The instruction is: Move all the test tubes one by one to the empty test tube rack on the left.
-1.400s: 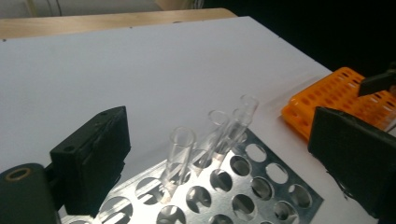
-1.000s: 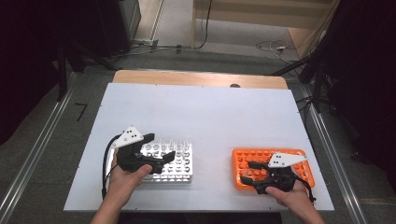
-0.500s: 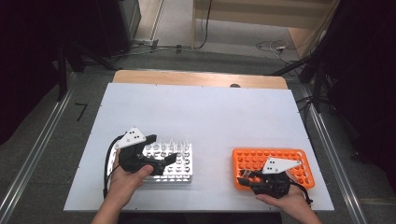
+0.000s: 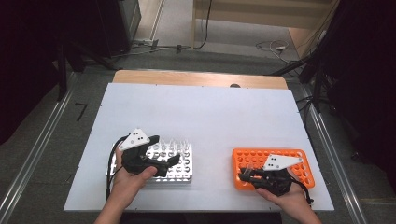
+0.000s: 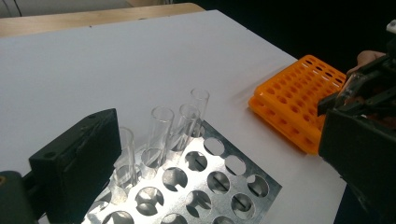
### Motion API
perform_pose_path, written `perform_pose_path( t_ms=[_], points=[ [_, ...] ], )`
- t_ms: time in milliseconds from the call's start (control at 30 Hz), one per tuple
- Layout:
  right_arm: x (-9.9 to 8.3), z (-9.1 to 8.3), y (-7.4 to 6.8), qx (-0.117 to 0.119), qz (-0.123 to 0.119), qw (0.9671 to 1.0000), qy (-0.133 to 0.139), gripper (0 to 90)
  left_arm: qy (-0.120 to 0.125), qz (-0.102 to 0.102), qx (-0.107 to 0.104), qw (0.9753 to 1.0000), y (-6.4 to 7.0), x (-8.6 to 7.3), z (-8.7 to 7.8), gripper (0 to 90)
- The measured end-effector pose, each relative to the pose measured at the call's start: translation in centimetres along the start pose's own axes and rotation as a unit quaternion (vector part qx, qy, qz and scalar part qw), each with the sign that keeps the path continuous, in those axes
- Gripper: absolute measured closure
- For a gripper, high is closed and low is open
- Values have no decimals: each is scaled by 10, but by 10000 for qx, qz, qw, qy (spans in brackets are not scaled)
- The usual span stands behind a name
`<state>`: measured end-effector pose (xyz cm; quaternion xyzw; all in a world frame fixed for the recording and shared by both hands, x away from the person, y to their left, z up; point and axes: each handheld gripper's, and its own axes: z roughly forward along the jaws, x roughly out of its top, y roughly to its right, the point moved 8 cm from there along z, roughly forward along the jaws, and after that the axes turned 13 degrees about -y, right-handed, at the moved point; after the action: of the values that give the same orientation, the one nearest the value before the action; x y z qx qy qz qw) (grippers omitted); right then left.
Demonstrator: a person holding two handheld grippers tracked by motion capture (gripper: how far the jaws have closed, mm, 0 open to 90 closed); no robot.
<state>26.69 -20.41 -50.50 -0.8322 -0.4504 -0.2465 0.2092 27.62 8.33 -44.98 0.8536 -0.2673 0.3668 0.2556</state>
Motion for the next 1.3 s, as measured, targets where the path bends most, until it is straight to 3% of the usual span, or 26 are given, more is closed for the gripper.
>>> perform_pose_path(
  t_ms=[300, 567, 700, 967, 1300],
  points=[
    [17, -18, -1, -137, 178, 9992, 341, 737, -62, 174, -158, 9997, 16, 2, 7, 1],
    [29, -12, -13, -112, 113, 9993, 330, 736, -76, 360, -444, 9983, 41, 7, 17, 29],
    [35, -4, -23, -51, 37, 9996, 275, 736, -112, 497, -637, 9967, 54, 7, 25, 85],
    [43, 12, -42, 38, -173, 9998, 120, 736, -177, 666, -711, 9951, 75, 7, 37, 239],
    [50, 21, -59, 155, -311, 9994, 45, 736, -181, 982, -1081, 9891, 102, 8, 48, 446]
  ],
)
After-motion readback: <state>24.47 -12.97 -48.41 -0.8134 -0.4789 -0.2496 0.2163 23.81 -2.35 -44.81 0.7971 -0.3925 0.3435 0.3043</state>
